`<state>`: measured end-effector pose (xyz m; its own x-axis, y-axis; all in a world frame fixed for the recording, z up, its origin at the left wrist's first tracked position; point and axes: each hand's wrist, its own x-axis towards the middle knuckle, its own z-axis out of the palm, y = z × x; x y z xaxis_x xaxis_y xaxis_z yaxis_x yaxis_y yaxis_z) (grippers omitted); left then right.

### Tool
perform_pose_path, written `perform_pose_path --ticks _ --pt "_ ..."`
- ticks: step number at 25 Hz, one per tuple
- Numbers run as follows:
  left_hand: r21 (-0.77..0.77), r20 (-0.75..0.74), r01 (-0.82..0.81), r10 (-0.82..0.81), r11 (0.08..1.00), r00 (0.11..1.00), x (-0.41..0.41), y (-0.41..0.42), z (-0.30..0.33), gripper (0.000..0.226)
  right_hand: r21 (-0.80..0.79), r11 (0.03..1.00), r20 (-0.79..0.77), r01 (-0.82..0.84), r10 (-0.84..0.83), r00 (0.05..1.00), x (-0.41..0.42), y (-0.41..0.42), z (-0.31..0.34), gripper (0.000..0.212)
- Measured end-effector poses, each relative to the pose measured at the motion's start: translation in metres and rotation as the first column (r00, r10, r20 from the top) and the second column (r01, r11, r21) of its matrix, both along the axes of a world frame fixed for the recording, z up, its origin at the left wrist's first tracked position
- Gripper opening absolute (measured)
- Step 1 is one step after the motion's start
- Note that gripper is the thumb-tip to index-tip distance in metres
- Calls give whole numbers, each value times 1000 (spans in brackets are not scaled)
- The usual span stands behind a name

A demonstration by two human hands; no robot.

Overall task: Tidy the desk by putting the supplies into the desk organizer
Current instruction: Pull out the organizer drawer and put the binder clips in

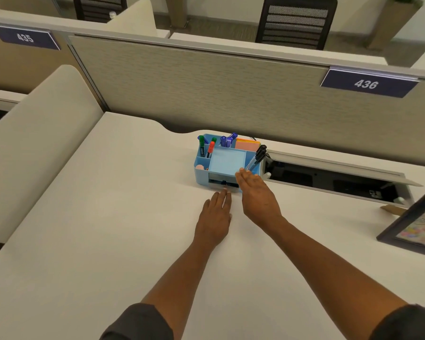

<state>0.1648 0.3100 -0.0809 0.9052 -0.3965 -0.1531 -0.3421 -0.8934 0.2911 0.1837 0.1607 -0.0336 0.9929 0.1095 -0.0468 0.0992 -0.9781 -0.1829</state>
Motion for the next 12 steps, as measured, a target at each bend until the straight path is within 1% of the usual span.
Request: perform_pose_path --ticks 7,12 --pt "-3 -58 -32 32 999 998 8 -4 -4 71 11 1000 10 -7 7 1000 -1 0 0 75" --pt "-22 -63 -36 35 999 997 0 -7 -2 70 24 999 -26 -32 33 999 0 -4 2 76"
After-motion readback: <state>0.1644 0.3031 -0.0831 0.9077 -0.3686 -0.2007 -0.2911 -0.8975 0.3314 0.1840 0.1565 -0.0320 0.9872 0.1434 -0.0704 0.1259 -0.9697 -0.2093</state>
